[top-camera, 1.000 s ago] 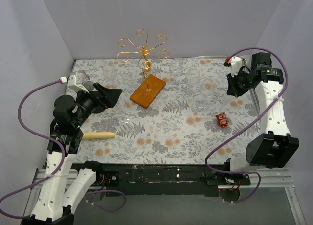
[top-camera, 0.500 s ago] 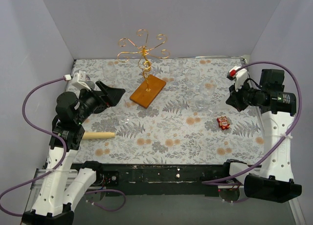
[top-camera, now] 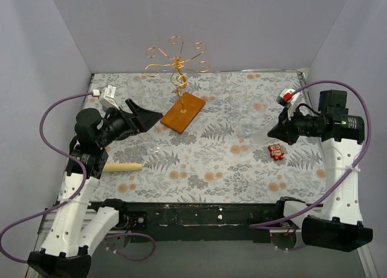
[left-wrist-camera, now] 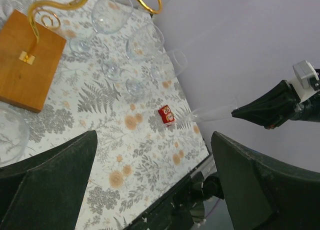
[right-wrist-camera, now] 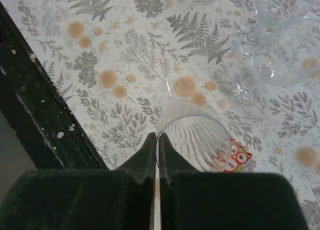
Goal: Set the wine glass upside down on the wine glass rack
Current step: Turn the wine glass upside down at the wine rack.
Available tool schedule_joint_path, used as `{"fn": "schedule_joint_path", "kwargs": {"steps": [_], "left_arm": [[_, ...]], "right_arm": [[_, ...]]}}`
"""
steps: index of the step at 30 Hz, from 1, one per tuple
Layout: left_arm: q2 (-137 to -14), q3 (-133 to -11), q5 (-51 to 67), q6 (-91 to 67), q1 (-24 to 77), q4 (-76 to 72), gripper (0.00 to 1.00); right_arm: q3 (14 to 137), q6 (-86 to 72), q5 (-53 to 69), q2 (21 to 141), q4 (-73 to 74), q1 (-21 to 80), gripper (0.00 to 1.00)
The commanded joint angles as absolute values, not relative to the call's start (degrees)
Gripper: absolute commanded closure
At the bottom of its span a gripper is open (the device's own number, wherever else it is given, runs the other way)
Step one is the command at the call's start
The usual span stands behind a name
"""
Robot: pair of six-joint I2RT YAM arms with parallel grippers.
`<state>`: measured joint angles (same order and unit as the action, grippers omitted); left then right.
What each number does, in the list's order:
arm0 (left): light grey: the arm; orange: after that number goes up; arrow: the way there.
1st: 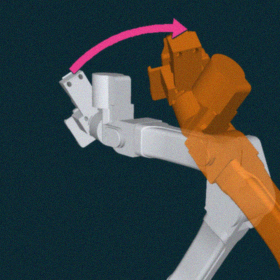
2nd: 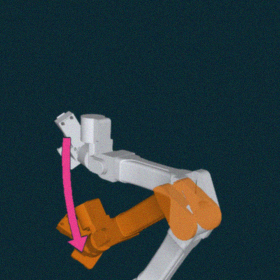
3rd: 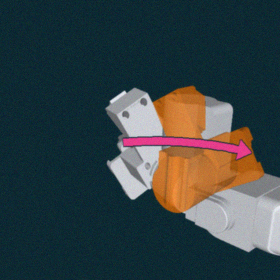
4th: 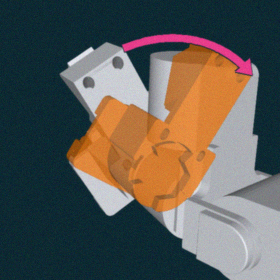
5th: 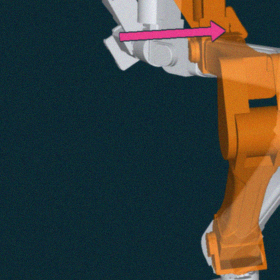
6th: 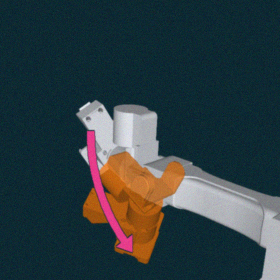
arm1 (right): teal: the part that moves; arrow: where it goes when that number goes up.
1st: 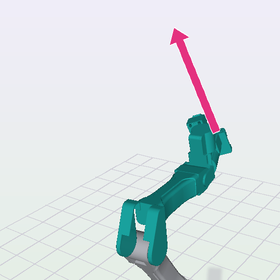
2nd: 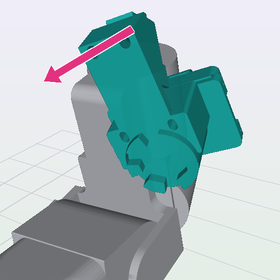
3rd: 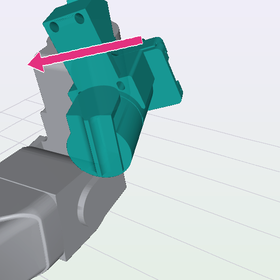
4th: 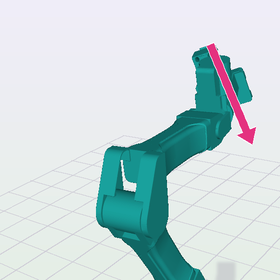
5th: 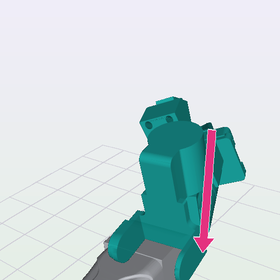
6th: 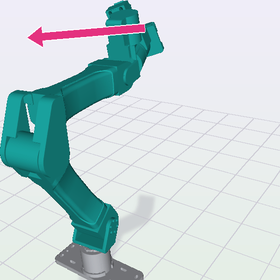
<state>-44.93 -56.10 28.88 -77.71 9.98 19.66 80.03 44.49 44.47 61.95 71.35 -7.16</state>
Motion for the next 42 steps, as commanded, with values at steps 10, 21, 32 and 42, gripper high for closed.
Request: {"fn": "schedule_joint_path", "kwargs": {"steps": [10, 21, 32, 42], "left_arm": [[-49.91, -51.51, 25.87, -89.99, 35.09, 17.23, 0.02], [-60.46, -48.34, 6.24, -100.28, 50.19, 14.51, 0.02], [-64.34, -44.83, 6.77, -104.59, 51.06, 7.21, 0.02], [-67.85, -43.07, 6.51, -109.33, 51.06, 4.31, 0.02]], "right_arm": [[77.43, 48.51, 65.38, 66.79, 72.95, -6.86, 0.99], [74.19, 49.22, 68.91, 66.62, 70.93, -6.59, 0.99], [70.49, 48.87, 70.22, 64.86, 67.77, -6.59, 0.99], [70.75, 49.04, 71.37, 65.57, 67.41, -6.59, 0.99]]}}
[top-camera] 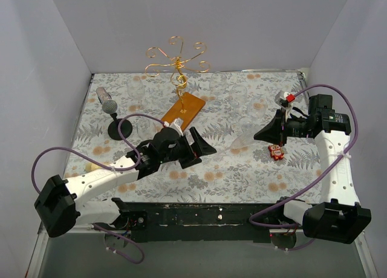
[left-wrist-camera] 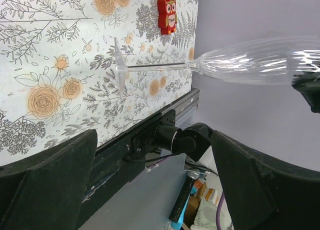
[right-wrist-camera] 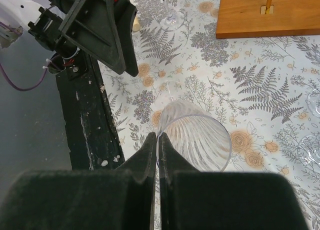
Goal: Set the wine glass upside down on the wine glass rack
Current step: Turn the wine glass upside down at the wine rack.
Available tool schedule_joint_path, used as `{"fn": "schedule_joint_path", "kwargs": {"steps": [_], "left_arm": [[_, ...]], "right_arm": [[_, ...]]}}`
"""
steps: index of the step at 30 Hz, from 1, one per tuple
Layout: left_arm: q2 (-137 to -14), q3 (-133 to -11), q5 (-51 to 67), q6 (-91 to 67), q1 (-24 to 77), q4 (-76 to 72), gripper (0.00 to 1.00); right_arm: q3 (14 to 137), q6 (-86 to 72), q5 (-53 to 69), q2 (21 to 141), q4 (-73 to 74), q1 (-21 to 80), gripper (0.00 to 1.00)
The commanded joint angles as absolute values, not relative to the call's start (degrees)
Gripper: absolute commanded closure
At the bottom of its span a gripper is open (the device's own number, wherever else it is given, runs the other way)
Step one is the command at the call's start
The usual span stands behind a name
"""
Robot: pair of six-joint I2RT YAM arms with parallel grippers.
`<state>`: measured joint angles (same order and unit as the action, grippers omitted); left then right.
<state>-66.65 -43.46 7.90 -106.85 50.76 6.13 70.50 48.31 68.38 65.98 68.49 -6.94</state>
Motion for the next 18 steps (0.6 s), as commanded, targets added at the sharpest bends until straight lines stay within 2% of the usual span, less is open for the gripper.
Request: {"fn": "schedule_joint_path", "kwargs": {"steps": [1, 18], "left_arm": [[-68.20, -43.07, 6.33, -109.60, 51.15, 4.39, 0.03], [-74.44, -44.30, 2.55, -107.84, 51.06, 3.78, 0.42]], "right_arm": [[70.66, 48.96, 71.63, 65.48, 67.33, -6.59, 0.99], [70.93, 50.18, 75.50, 64.60, 68.99, -6.59, 0.99]]}}
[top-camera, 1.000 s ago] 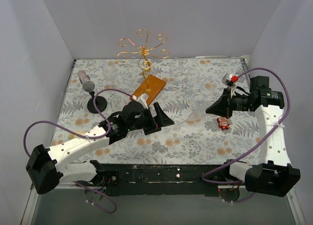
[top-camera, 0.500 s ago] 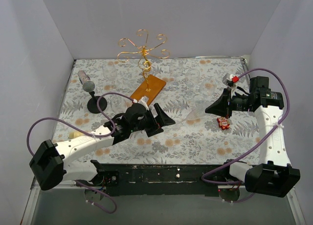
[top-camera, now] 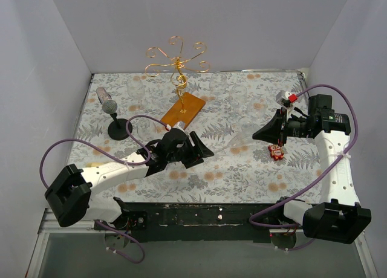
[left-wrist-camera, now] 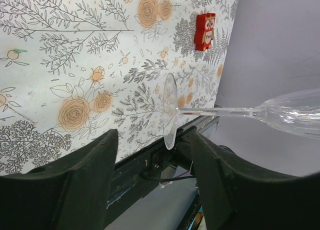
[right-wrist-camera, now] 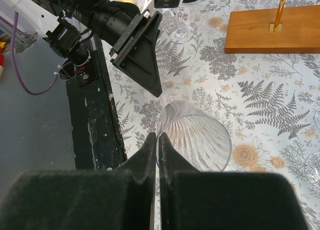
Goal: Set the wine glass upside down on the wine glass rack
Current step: Turn the wine glass upside down at the wine rack.
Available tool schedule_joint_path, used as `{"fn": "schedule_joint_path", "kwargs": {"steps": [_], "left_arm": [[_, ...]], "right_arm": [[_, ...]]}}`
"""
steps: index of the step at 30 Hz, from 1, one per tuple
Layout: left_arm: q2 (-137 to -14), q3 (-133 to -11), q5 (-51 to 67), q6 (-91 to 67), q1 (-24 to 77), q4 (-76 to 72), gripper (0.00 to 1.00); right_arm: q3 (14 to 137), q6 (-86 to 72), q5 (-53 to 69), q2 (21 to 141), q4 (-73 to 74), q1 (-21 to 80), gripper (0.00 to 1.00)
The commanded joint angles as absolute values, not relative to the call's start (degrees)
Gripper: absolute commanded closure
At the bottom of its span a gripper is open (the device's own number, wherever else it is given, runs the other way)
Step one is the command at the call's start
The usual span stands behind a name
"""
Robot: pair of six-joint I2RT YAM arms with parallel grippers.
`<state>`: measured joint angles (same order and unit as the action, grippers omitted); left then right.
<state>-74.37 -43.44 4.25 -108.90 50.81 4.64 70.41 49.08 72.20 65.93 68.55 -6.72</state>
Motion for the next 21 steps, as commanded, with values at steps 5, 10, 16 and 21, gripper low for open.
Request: {"fn": "schedule_joint_path", "kwargs": {"steps": [5, 10, 16, 21], "left_arm": [[-74.44, -44.03, 2.20, -107.84, 51.06, 2.99, 0.55], [-74.44, -43.59, 2.46, -107.75, 51.06, 2.20, 0.67], [-74.62, -42.80, 3.07, -107.93, 51.06, 0.62, 0.75], [-74.80, -42.89, 3.51, -107.58, 51.06, 0.35, 0.97]], "right_arm": [[70.93, 50.27, 75.85, 64.78, 69.17, -6.59, 0.99], [71.01, 50.45, 76.29, 64.86, 69.43, -6.59, 0.99], [71.02, 50.45, 76.73, 64.86, 69.52, -6.59, 0.99], [71.19, 50.45, 76.90, 64.86, 69.70, -6.59, 0.99]]}}
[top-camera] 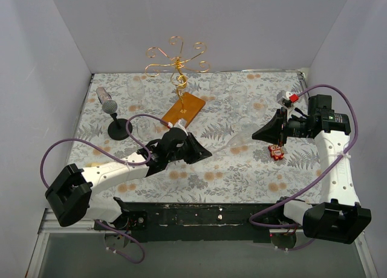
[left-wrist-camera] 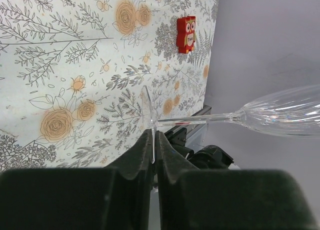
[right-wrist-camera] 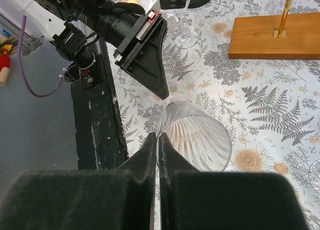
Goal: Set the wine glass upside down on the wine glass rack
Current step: Turn the wine glass upside down at the wine rack.
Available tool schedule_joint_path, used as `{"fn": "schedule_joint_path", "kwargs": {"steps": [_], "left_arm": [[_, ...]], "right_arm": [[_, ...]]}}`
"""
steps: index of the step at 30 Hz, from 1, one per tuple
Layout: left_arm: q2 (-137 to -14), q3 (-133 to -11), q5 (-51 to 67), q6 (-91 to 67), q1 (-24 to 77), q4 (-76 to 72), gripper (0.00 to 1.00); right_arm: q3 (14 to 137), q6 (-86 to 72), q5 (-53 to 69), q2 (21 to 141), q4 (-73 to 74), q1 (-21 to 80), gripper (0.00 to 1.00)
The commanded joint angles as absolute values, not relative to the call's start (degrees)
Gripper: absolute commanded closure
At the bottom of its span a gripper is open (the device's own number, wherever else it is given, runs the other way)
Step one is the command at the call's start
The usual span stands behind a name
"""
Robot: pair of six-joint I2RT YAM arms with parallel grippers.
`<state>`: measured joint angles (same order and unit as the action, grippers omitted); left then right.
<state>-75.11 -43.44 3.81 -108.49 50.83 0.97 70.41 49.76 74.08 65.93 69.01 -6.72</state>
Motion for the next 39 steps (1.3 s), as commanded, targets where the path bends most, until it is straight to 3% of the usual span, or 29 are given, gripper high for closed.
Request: {"fn": "schedule_joint_path", "kwargs": {"steps": [1, 7, 9, 12, 15, 28, 34, 39], "left_arm": [[-74.71, -42.80, 3.52, -107.40, 51.06, 0.35, 1.00], [-70.67, -40.09, 1.85, -106.26, 50.98, -1.93, 1.00], [-68.57, -39.73, -1.03, -105.21, 50.98, -0.36, 1.00], [-65.93, -40.78, -5.52, -102.75, 50.98, 7.45, 1.00], [-62.94, -41.57, -9.30, -99.77, 50.98, 12.99, 1.00], [-53.18, -51.84, -21.61, -75.70, 50.89, 29.88, 1.00], [-47.91, -56.86, -19.07, -52.43, 50.89, 29.26, 1.00], [-46.85, -63.71, -29.78, -35.64, 50.89, 31.55, 1.00]], "right_arm": [[71.19, 50.54, 76.90, 64.95, 69.78, -6.59, 0.99], [70.58, 49.84, 76.55, 64.69, 69.43, -6.50, 0.99], [70.58, 49.31, 76.20, 64.78, 69.00, -6.59, 0.84], [70.75, 49.13, 75.59, 64.78, 69.08, -6.59, 0.49], [70.84, 49.31, 75.32, 64.60, 69.08, -6.59, 0.38], [72.25, 53.44, 71.54, 63.37, 68.21, -6.86, 0.34], [65.14, 48.09, 70.05, 60.12, 57.50, -6.86, 0.34], [58.46, 45.53, 69.87, 57.84, 49.94, -6.94, 0.34]]}}
